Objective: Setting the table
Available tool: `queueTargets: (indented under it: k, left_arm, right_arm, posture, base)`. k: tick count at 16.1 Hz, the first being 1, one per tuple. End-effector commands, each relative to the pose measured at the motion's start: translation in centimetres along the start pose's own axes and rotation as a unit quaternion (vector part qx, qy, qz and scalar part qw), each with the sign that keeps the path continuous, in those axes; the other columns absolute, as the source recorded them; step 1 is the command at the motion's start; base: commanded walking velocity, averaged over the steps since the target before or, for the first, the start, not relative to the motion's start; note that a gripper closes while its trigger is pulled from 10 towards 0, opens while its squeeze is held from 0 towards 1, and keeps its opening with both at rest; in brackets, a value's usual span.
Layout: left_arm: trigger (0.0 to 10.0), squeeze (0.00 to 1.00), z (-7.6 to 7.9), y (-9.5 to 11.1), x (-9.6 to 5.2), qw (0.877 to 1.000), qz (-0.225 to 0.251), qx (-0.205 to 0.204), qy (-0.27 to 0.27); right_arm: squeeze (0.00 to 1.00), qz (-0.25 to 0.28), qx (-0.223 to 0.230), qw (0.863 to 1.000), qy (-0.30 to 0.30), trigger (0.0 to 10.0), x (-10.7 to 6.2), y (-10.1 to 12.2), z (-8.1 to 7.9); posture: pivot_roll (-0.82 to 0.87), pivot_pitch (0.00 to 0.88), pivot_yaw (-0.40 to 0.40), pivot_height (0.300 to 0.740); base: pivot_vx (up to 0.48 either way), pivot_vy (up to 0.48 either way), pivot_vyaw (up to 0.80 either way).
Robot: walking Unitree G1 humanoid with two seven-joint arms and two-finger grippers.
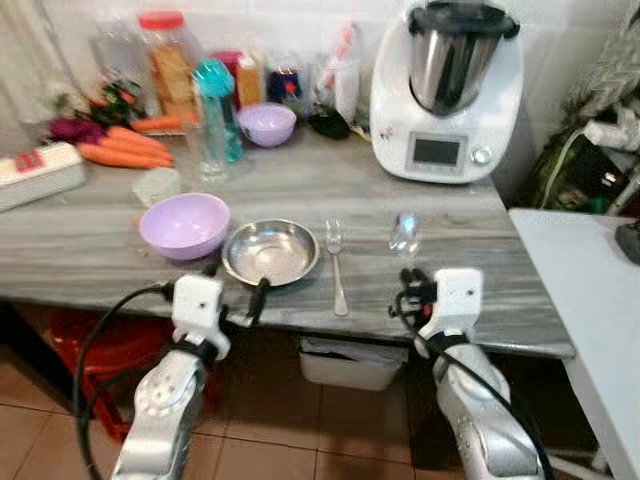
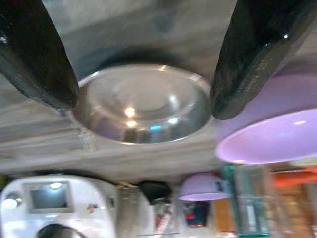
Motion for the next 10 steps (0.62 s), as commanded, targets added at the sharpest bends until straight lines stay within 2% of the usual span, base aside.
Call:
queueTargets:
  k: [1, 4, 7, 10]
  left_arm:
    - [10.0, 0.00, 0.2, 0.3, -0.2, 1.000, 0.003, 0.007, -0.009]
    - [10.0, 0.00, 0.6, -0.5, -1.1, 0.999, -0.018, 0.008, -0.037]
    - [10.0, 0.00, 1.4, -0.5, -1.6, 0.997, -0.021, 0.010, -0.070]
    - [10.0, 0.00, 1.0, -0.5, -1.9, 0.997, -0.026, 0.013, -0.076]
  right_arm:
    - [0.00, 0.002, 0.006, 1.000, -0.007, 10.0, 0.1, 0.3, 0.7]
    - [0.00, -0.026, -0.013, 1.000, 0.005, 10.0, 1.2, -0.1, 1.3]
    - [0.00, -0.054, 0.003, 0.999, 0.002, 10.0, 3.1, 0.0, 2.3]
    - [0.00, -0.080, 0.018, 0.996, 0.021, 10.0, 5.2, 0.1, 1.5]
  posture:
    - [0.00, 0.000, -0.007, 0.740]
    - [0.01, 0.000, -0.008, 0.740]
    - [0.01, 0.000, -0.008, 0.740]
    - [0.01, 0.000, -0.004, 0.740]
  base:
    - [0.000, 0.000, 0.00]
    - [0.000, 0.000, 0.00]
    - [0.000, 0.000, 0.00]
    - [0.000, 0.000, 0.00]
Point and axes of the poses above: a point about 5 cm out from each wrist's last joint towards the gripper, its own x axis pointing out of the wrist towards the gripper, its own y axis along the axis of the wrist's last joint, z = x × y, the point moved 6 cm from there along x, pointing out of the wrist towards the gripper, and after that the axes turned 3 degrees about -x, right-handed, at the moved point
